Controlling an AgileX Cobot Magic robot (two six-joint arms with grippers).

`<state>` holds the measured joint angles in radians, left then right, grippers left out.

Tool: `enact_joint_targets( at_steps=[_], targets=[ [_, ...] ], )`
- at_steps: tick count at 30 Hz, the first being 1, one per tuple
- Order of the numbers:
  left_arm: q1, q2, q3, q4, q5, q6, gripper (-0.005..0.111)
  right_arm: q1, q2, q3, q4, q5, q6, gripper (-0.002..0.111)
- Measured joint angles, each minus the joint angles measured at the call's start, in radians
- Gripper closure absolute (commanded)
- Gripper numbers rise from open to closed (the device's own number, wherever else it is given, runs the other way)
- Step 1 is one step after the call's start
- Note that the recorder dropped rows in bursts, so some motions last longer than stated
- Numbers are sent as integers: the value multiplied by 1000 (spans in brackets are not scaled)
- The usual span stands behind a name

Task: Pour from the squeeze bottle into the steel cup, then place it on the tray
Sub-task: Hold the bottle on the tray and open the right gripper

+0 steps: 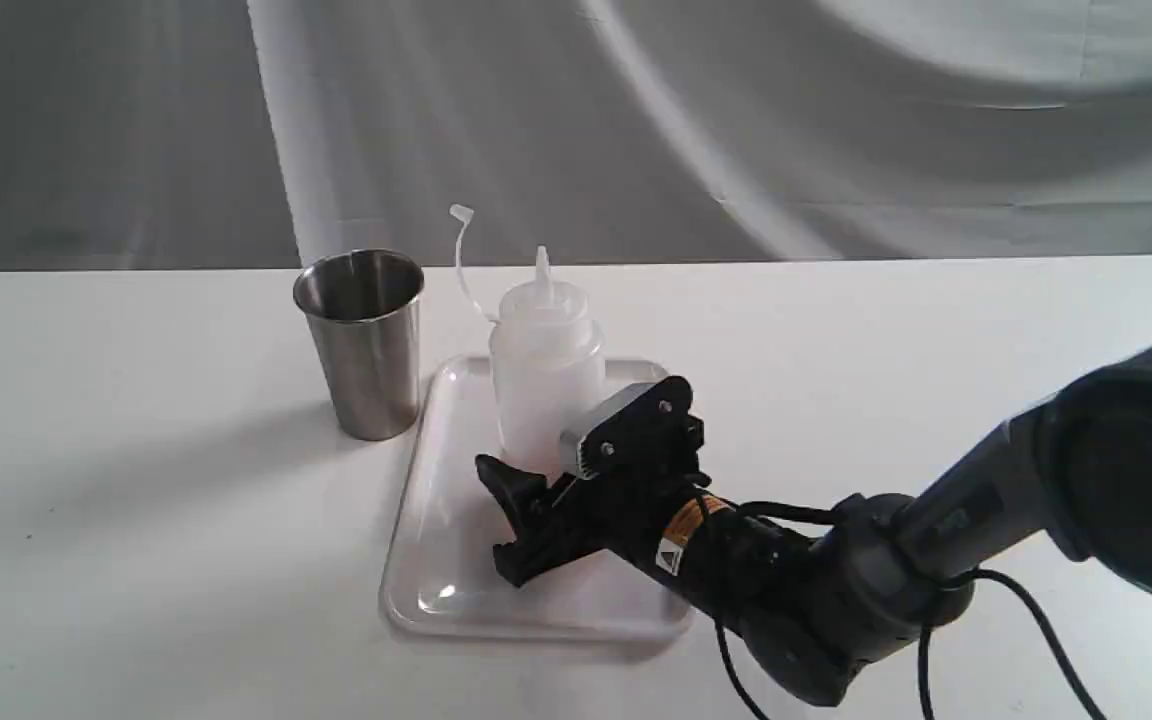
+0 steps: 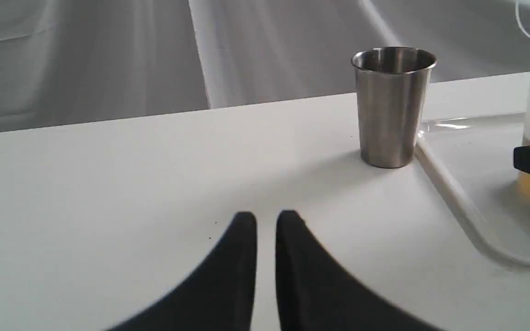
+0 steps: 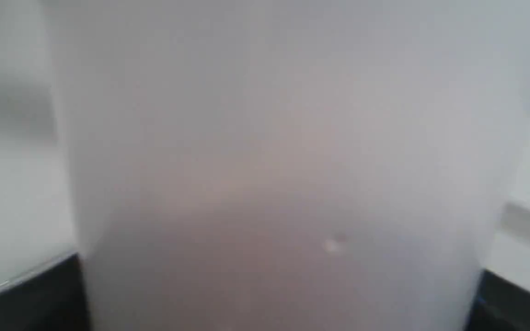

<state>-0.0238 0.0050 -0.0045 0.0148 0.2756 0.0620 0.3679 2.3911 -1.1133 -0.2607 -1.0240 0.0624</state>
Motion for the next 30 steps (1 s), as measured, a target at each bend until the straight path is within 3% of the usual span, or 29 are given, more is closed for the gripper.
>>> enact_joint_targets(
  at_steps=[20,24,30],
  targets=[
    [0,0,0,0,0,0,98,0,0,0,2,0,12,107],
    [0,0,0,0,0,0,98,0,0,0,2,0,14,91],
    [0,0,0,0,0,0,98,0,0,0,2,2,14,49]
  ],
)
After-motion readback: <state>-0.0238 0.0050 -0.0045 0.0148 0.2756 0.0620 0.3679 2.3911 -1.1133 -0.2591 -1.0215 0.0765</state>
